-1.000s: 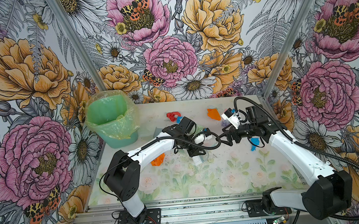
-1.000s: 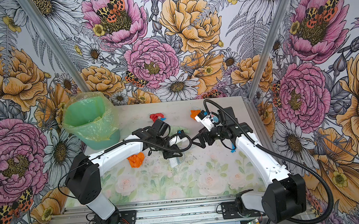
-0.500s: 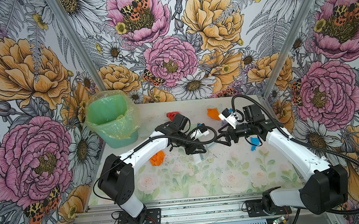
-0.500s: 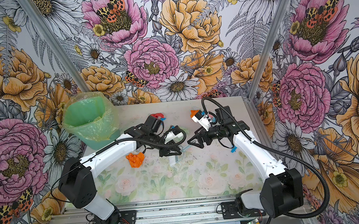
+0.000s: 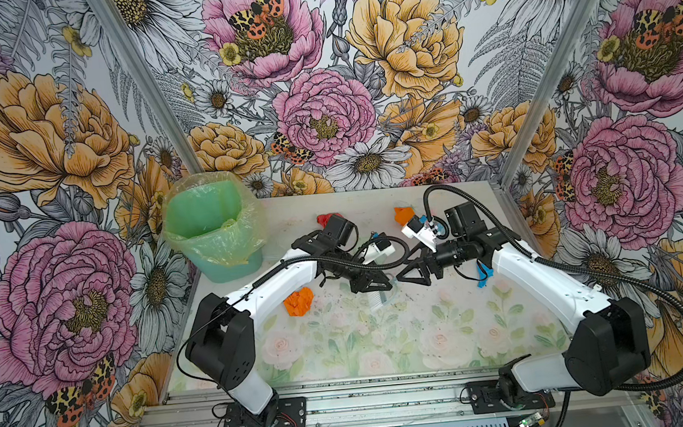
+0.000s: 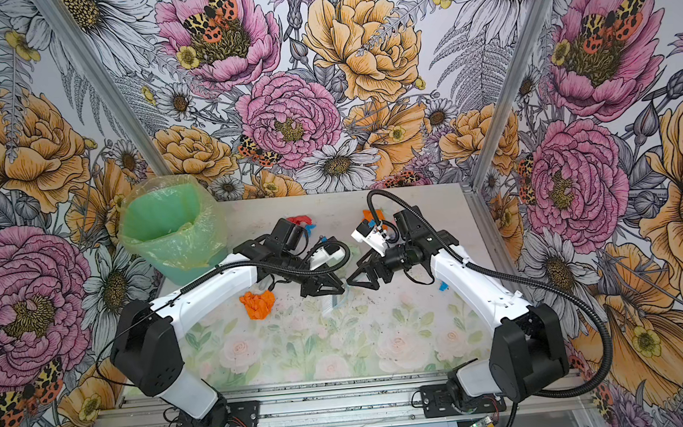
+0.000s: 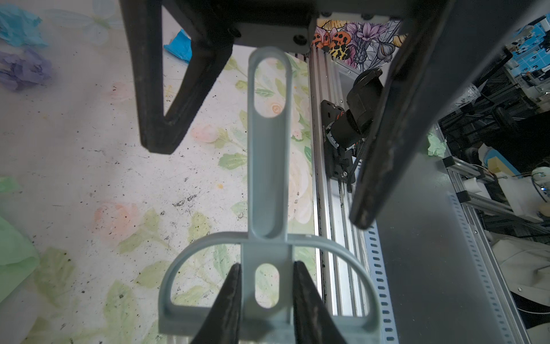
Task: Sweep away the paper scraps from the table
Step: 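Lift the brush with the left gripper while the right gripper approaches it, then close the right gripper on the brush handle beside the left gripper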
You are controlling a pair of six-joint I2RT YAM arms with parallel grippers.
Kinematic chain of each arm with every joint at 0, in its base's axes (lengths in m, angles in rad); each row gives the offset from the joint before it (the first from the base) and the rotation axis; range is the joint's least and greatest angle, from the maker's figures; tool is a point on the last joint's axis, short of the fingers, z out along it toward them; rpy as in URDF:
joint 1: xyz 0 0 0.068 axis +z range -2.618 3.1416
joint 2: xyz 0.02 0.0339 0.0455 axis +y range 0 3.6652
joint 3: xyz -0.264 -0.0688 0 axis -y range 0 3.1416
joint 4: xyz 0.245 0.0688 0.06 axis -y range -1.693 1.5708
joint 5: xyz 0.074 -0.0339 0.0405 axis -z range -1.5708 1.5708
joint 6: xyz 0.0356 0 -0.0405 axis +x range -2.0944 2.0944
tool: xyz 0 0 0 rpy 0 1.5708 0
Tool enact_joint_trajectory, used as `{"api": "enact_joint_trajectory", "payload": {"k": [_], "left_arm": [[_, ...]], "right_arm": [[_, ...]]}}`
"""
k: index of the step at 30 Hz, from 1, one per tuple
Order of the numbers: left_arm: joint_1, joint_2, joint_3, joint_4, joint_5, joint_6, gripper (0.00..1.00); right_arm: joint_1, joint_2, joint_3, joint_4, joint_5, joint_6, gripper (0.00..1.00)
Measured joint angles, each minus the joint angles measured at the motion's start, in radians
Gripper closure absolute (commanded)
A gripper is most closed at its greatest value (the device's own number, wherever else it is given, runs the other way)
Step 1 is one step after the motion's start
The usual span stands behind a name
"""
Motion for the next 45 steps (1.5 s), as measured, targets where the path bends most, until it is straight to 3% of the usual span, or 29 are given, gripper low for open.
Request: {"api": "enact_joint_trajectory", "payload": {"k": [18, 45], "left_arm": [[0.0, 0.0, 0.0, -0.003, 0.016, 0.0, 1.0], [0.015, 0.014, 0.011, -0.034, 0.035, 0.003, 1.0]], "right_arm": [[0.03, 0.042, 0.016, -0.003, -0.078, -0.031, 0.17], [0.032, 0.043, 0.006, -0.003, -0.081, -0.057, 0.26]]}}
